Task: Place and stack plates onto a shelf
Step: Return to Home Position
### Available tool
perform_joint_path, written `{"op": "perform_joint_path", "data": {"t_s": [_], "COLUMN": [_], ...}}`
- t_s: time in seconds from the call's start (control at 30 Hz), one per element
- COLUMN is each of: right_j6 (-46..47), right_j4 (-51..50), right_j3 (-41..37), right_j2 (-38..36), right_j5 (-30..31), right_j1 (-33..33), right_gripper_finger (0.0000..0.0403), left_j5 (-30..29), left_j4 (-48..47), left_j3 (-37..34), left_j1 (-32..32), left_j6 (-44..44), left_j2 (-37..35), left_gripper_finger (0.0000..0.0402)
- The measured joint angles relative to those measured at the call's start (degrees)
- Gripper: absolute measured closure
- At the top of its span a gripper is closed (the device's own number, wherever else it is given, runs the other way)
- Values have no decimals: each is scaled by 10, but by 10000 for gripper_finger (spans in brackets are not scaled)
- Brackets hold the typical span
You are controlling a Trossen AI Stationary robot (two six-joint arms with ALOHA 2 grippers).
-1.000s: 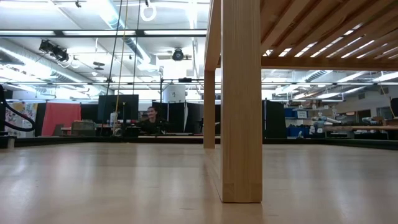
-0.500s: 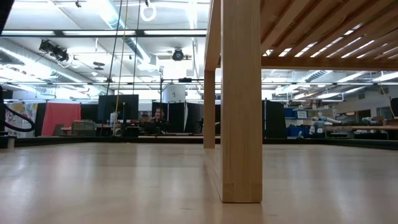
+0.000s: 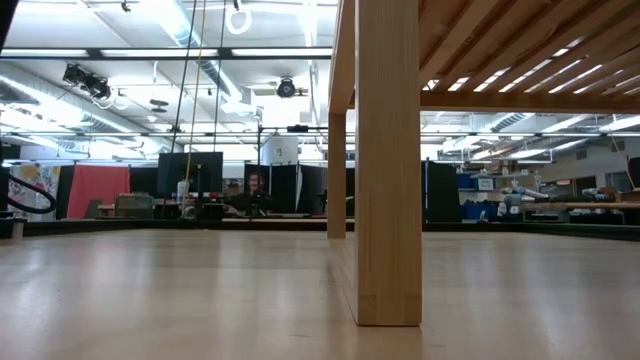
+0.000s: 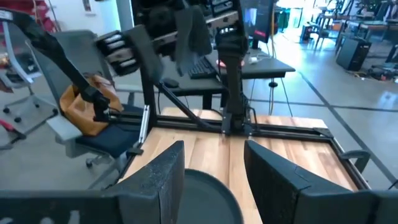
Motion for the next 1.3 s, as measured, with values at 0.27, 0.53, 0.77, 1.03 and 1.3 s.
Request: {"op": "perform_joint_path", "data": {"t_s": [0.27, 0.53, 0.77, 1.03, 1.3], "right_j6": [34, 46, 32, 32, 28], "right_j4": [-89, -141, -133, -88, -60], "right_j3": [0, 0, -46, -121, -131], "right_j2": [-109, -177, -198, -209, -209], "right_j5": [-2, -5, -2, -2, -1], "right_j1": [0, 0, 0, 0, 0], "right_gripper_finger": [231, 231, 231, 231, 231], "left_j5": [-2, -98, -161, -157, 20], "left_j4": [-227, -331, -404, -443, -245], "left_j3": [1, 0, 0, 0, -95], "left_j1": [-42, -122, -142, -95, 5], "left_j6": [-100, -116, -169, -188, -82], "left_j2": [-100, -112, -140, -150, -147], "left_gripper_finger": [276, 276, 276, 276, 276]}}
